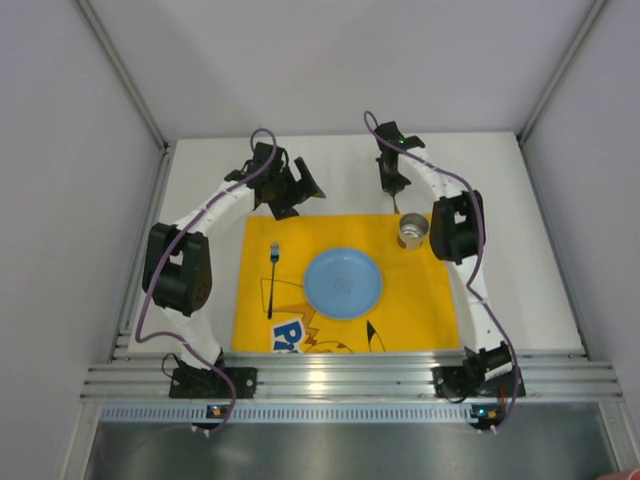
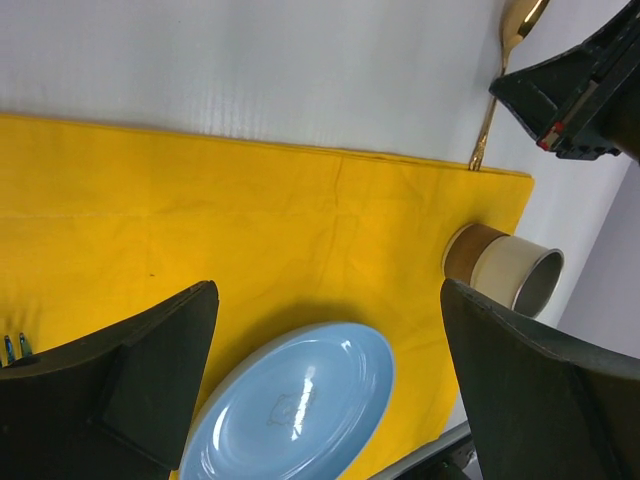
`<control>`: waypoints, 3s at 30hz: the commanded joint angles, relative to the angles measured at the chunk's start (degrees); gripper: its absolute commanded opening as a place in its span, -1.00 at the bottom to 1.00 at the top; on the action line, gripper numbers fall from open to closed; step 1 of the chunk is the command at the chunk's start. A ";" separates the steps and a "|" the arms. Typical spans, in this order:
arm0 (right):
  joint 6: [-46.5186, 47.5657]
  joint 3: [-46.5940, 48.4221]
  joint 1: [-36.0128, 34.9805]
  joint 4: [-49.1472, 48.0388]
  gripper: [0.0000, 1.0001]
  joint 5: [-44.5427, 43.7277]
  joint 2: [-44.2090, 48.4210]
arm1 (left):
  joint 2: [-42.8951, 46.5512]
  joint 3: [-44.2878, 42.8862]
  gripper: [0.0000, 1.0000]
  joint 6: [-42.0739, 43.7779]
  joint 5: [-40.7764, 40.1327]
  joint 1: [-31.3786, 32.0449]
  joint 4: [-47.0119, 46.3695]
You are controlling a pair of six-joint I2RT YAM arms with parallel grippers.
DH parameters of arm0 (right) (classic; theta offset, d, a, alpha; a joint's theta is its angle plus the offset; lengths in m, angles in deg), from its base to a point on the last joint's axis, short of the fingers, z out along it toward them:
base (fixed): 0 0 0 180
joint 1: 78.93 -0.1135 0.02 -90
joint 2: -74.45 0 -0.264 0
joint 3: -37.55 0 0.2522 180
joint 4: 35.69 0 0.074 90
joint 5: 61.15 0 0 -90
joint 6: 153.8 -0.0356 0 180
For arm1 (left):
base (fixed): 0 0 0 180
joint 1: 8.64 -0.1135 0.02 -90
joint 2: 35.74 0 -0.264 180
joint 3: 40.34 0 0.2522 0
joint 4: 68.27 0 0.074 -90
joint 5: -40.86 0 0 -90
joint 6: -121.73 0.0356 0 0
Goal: Set the dinner table for one person
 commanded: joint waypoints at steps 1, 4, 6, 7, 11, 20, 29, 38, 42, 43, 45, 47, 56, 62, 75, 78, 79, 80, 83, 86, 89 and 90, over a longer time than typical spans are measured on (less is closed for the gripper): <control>-0.17 2.09 1.53 -0.65 -1.00 0.75 -1.93 | 2.99 -2.33 0.97 2.70 -0.49 -0.22 1.94; -0.52 6.31 2.67 -2.14 -1.00 1.63 0.36 | 2.29 -4.87 0.97 4.11 -0.75 -0.22 3.87; -0.87 8.25 3.02 -3.37 -1.00 2.77 2.98 | 1.15 -6.55 0.97 4.99 -0.75 -0.22 5.45; -0.96 8.51 3.29 -3.64 -1.00 3.38 4.04 | 0.97 -7.95 0.97 5.08 -0.84 -0.22 5.81; -2.11 7.12 4.17 -4.08 -1.00 6.64 10.46 | -0.17 -10.77 0.97 5.69 -1.37 -0.22 7.04; -5.18 -15.16 4.96 -4.52 -1.00 15.08 34.44 | 0.18 -11.48 0.97 7.71 -3.21 -0.22 8.27; -9.57 -55.44 0.67 -5.39 -1.00 20.44 63.70 | 0.27 -6.82 0.97 10.97 -6.11 -0.39 9.41; -16.69 -73.92 -6.90 -13.03 -1.00 21.76 67.34 | 0.18 -5.24 0.97 12.99 -7.08 -0.39 12.58; -17.75 -75.77 -7.17 -15.41 -1.00 21.41 64.44 | 0.70 -5.06 0.97 13.60 -6.90 -0.39 13.55; -18.01 -76.03 -7.17 -16.29 -1.00 21.32 63.74 | 0.79 -4.98 0.97 14.04 -6.90 -0.39 13.98; -18.80 -76.12 -7.26 -17.61 -1.00 21.67 61.37 | 1.06 -4.80 0.97 14.39 -7.43 -0.39 14.69; -19.42 -76.04 -7.52 -19.45 -1.00 22.11 58.83 | 1.58 -4.36 0.97 14.75 -7.78 -0.39 15.30; -21.35 -74.54 -9.19 -21.04 -1.00 18.95 52.57 | 3.60 -2.16 0.97 15.19 -8.13 -0.39 15.83; -21.44 -73.84 -9.54 -20.25 -1.00 18.77 51.08 | 3.34 -2.51 0.97 15.45 -8.05 -0.48 15.66; -18.99 -69.54 -9.98 -15.60 -0.41 17.63 51.25 | 2.02 -3.31 0.97 14.75 -7.08 -0.48 14.60; -18.54 -68.92 -10.07 -14.19 -0.38 17.45 52.13 | 2.02 -3.74 0.97 14.40 -7.17 -0.48 14.34; -18.37 -68.65 -10.16 -13.84 -0.38 17.45 52.83 | 2.02 -3.92 0.97 14.31 -7.08 -0.48 14.34; -18.37 -68.39 -10.16 -13.22 -0.38 17.37 53.36 | 2.02 -4.01 0.97 14.22 -7.08 -0.48 14.25; -17.75 -66.46 -10.51 -10.24 -0.38 16.93 56.08 | 2.29 -4.27 0.97 13.96 -7.26 -0.48 14.25; -16.61 -62.42 -10.95 -5.85 -0.38 17.19 60.29 | 2.55 -4.54 0.97 13.96 -7.61 -0.48 14.25; -13.28 -56.28 -10.95 -4.26 -0.32 19.20 63.99 | 2.81 -5.32 0.97 13.78 -7.52 -0.48 15.04; -12.23 -52.08 -10.95 -3.56 -0.28 19.91 64.78 | 2.81 -5.68 0.97 13.35 -7.17 -0.48 15.48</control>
